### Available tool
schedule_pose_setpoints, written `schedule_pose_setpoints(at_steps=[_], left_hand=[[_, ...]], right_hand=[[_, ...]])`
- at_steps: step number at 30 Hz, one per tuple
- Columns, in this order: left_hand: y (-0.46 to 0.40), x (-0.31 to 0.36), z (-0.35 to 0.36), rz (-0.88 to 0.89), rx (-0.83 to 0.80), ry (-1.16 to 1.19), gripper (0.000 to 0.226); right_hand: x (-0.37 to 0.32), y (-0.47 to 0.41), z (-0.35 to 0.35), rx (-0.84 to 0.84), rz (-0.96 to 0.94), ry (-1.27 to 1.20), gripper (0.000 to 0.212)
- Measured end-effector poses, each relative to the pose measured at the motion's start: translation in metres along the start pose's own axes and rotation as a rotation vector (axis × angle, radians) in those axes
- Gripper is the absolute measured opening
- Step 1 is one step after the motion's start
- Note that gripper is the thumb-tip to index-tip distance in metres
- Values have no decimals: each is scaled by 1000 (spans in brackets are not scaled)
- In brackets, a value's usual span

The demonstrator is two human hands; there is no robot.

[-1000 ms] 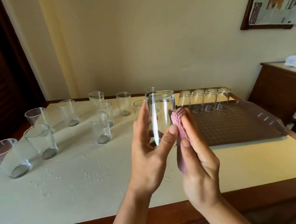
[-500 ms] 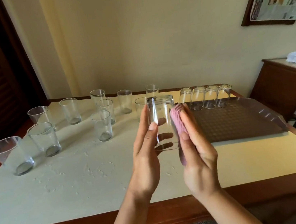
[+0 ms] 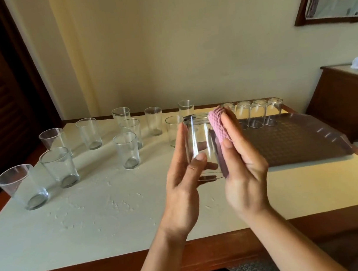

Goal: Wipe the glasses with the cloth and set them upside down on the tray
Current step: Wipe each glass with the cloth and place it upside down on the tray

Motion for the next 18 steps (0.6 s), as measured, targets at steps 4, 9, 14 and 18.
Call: schedule_pose_setpoints(at_steps=[4, 9, 14, 18], left_hand=[[-4, 11, -7, 81, 118, -70, 83], [-5, 5, -7, 40, 61, -47, 75], [-3, 6, 2, 41, 40, 1, 69], [-8, 7, -2, 72, 107, -5, 71]], right_hand=[[1, 15, 7, -51, 45, -139, 49], [4, 28, 4, -5, 75, -164, 49], [4, 1, -7, 46, 66, -99, 46], [5, 33, 2, -10, 89, -159, 51]])
Point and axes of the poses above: each hand's wrist, its own y-axis away from the middle knuckle, its own z-axis out of the palm, x = y × z, the point moved 5 cm from there along -y, towards the middle knuckle, and after that the axes turned 8 degrees about -z, right-handed, at the moved point
